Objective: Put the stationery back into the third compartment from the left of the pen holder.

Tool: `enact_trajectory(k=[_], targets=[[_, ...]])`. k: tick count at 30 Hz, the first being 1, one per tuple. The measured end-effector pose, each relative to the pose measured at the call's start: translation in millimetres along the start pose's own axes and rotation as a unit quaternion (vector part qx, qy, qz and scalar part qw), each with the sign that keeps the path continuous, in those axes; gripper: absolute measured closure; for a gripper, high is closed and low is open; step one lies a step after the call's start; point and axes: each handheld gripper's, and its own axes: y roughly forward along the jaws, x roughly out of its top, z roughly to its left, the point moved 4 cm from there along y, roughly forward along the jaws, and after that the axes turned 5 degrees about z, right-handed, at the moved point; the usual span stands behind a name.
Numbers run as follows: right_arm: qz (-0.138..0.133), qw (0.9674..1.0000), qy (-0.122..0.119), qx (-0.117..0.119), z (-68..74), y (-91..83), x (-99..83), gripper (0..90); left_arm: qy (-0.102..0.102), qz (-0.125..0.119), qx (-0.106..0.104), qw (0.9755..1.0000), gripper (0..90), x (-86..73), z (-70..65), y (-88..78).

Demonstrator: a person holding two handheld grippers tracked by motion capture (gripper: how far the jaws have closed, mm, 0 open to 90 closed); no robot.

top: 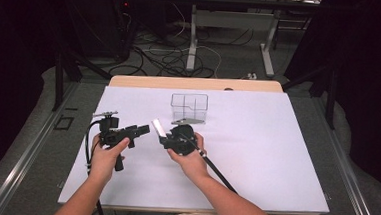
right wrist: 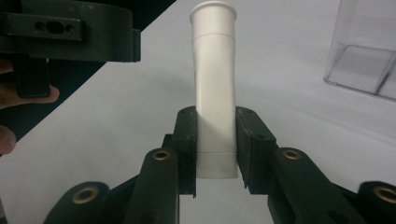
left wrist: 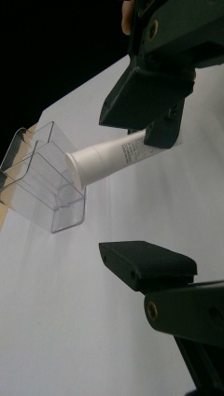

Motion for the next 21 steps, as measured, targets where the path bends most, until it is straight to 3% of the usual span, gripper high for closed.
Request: enact_trajectory(k=[2, 4, 16, 20, 21], targets=[[-0.013, 0.9998, 0.011, 0.004, 1.0, -1.8, -0.1, 71.2, -0.018, -0.006, -0.018, 0.9997, 34.7, -0.7, -2.3, 0.9], [-0.017, 0.9998, 0.010, 0.004, -0.4, -4.9, -0.4, 71.1, -0.024, -0.014, -0.020, 0.9994, 34.8, -1.6, -3.6, 2.4], [-0.039, 0.9983, 0.040, 0.014, -3.8, -6.7, -13.7, 71.1, -0.035, 0.001, -0.036, 0.9987, 40.6, -9.9, -7.3, 13.4], [-0.042, 0.9982, 0.039, 0.019, -1.3, -6.6, -16.0, 71.2, -0.042, 0.011, -0.043, 0.9981, 41.9, -12.6, -8.0, 17.3], [-0.044, 0.9981, 0.039, 0.017, -0.3, -6.4, -16.3, 71.2, -0.055, 0.008, -0.048, 0.9973, 42.6, -13.3, -8.7, 19.8]])
